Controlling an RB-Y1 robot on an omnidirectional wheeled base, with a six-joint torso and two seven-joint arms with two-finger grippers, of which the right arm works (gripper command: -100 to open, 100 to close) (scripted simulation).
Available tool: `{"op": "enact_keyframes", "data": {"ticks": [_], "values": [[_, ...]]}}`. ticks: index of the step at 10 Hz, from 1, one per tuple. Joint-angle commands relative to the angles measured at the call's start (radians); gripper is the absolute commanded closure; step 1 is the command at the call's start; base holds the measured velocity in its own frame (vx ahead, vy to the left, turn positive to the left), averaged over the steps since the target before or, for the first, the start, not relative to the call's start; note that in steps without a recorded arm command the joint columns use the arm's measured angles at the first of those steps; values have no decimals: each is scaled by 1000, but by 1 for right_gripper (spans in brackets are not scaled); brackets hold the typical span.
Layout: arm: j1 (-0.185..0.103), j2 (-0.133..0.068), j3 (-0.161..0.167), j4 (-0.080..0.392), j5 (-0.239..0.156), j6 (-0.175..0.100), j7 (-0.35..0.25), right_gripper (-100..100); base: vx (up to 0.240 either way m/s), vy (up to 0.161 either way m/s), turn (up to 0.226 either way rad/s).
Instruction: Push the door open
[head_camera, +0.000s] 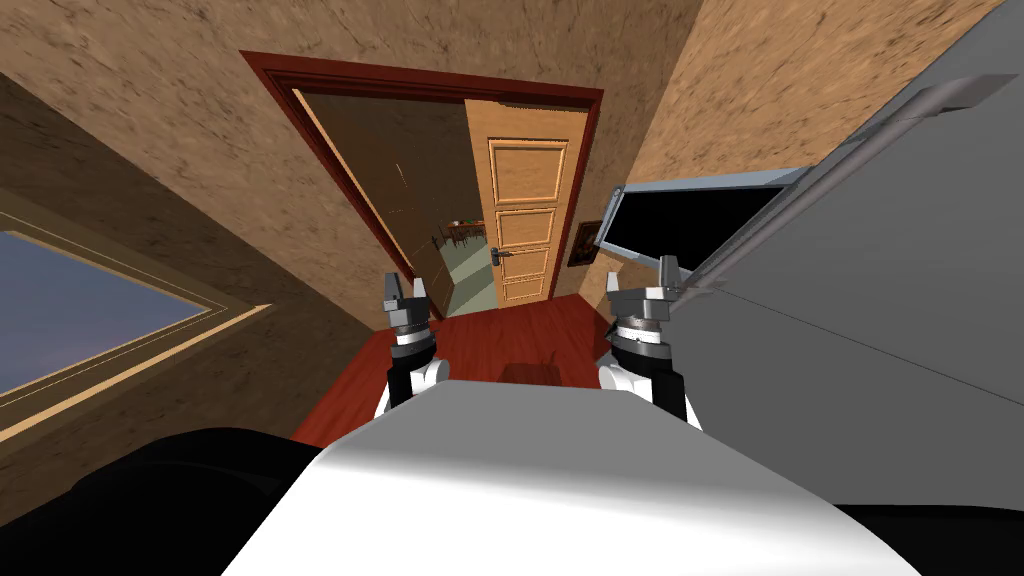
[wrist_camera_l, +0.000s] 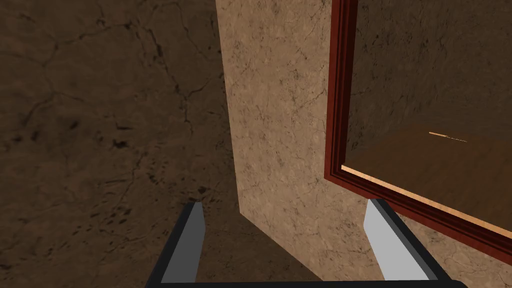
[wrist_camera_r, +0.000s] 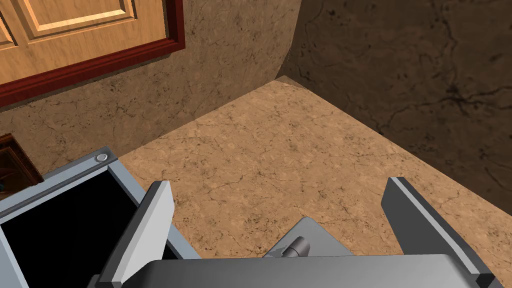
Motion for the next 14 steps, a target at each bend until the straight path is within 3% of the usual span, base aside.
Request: {"op": "enact_keyframes", "data": {"ticks": [1,8,14], "values": [[-13,-6,14,23,2,1,-2,-100,95,36,-74],[-86,-30,87,149,12,9,-15,-100,178,57,-88],[-149,-45,151,258,20,15,-26,-100,106,51,-86]]}}
